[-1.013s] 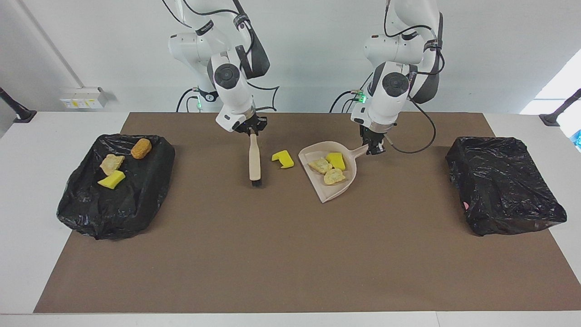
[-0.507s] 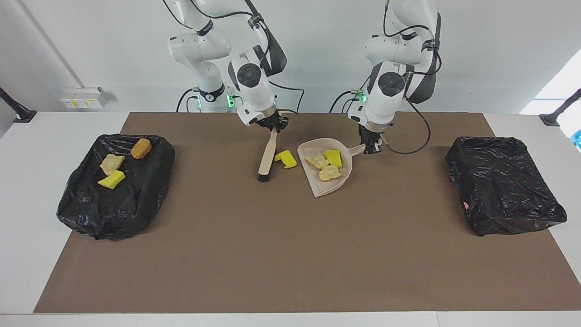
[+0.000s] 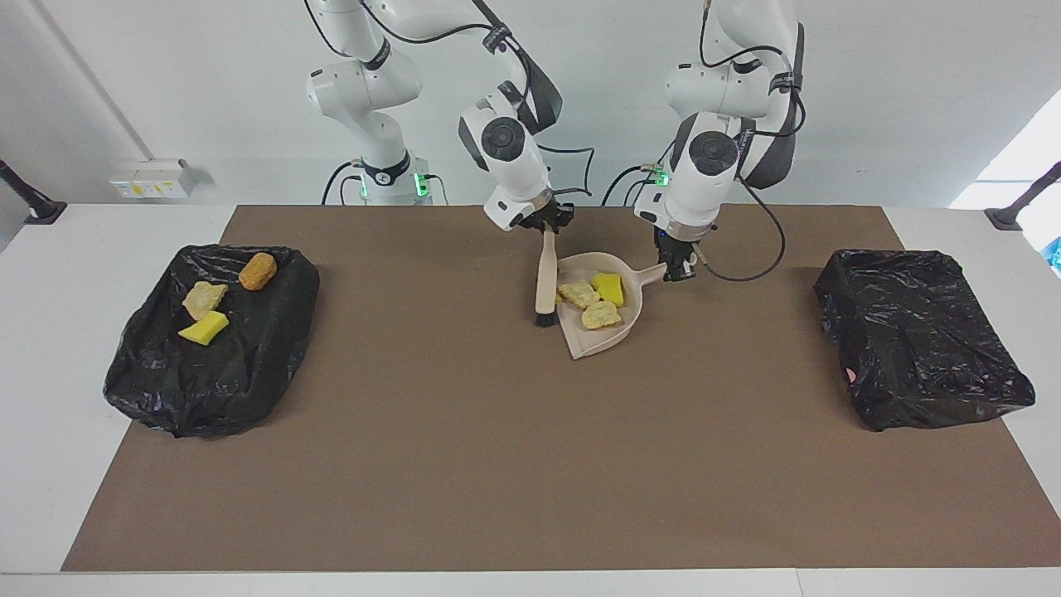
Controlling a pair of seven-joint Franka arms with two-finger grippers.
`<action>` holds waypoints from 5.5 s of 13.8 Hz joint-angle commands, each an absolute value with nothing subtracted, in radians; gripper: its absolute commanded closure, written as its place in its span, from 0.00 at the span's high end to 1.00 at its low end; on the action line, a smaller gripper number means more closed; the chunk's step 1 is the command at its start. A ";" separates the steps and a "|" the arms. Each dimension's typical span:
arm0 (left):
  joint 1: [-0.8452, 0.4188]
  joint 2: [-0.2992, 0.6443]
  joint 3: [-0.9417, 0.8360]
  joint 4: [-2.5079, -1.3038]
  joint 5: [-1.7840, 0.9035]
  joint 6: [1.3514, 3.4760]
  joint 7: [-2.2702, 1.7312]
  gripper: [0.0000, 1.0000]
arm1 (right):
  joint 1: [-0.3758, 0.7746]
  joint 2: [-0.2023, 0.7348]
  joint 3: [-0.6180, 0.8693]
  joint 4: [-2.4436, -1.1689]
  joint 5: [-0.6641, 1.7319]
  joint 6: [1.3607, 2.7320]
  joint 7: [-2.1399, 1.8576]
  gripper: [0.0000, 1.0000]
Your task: Sweep and dump trash in bin
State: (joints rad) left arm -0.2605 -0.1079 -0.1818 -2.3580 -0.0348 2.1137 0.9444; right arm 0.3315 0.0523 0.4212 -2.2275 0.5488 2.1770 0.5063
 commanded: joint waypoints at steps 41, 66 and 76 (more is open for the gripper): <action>0.260 -0.092 -0.155 -1.933 -0.044 1.699 0.631 0.00 | 0.607 0.000 0.417 -2.313 0.161 2.197 0.916 0.00; 0.672 0.225 -0.156 -1.413 0.408 1.587 1.626 0.00 | -0.030 -0.043 0.394 -1.680 0.012 1.529 0.042 1.00; 0.594 0.196 -0.158 -1.546 0.659 1.873 1.706 0.00 | -0.188 -0.040 0.390 -1.681 0.011 1.569 -0.015 1.00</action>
